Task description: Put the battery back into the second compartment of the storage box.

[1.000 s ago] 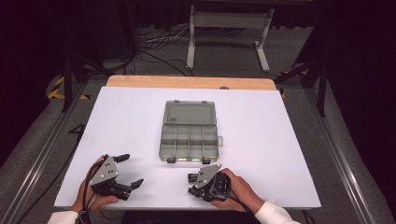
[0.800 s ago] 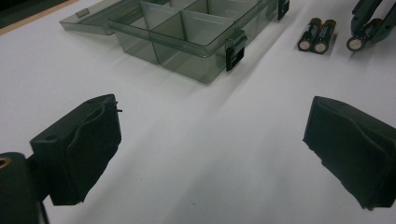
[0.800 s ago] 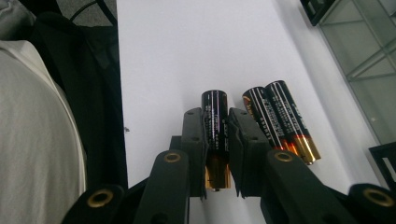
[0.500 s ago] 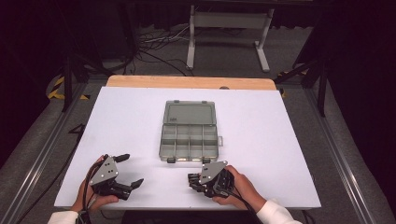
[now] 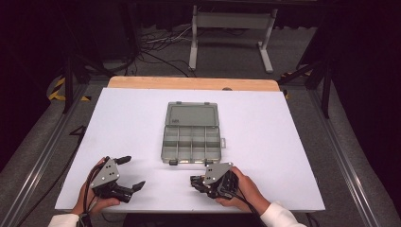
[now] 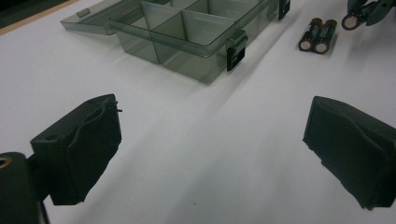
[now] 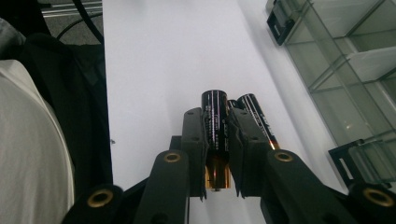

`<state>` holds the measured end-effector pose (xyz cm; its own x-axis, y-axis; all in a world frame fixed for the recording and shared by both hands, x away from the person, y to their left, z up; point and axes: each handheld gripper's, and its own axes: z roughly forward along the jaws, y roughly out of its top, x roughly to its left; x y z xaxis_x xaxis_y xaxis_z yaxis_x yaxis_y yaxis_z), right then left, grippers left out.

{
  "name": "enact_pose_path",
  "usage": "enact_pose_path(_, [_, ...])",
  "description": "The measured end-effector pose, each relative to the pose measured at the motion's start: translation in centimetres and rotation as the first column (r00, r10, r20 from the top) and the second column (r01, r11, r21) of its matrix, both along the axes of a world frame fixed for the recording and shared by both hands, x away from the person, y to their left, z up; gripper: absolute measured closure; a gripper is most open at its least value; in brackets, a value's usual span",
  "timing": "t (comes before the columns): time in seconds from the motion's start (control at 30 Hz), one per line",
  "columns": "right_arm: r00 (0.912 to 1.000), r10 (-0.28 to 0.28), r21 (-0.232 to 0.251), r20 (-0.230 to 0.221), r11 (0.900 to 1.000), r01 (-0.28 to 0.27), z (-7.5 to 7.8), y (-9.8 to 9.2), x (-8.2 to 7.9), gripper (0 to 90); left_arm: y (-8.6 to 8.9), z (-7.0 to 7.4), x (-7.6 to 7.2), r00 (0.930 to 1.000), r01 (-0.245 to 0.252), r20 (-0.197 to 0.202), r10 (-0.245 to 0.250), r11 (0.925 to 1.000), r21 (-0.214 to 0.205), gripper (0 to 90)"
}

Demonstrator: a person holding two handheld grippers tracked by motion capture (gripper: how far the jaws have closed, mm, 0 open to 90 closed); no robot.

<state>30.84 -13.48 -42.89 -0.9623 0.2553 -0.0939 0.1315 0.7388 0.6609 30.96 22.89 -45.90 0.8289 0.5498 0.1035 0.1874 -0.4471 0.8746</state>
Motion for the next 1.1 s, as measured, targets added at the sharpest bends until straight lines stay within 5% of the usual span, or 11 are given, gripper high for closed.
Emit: enact_pose_path(1.1, [0.9919,-0.106,0.124,0.071,0.9876,0.096,3.0,-0.2,3.4,77.8,0.2,0.1,0.1,0.9999,-0.011,0.002,0.011,0.9999,-0.007,4.2])
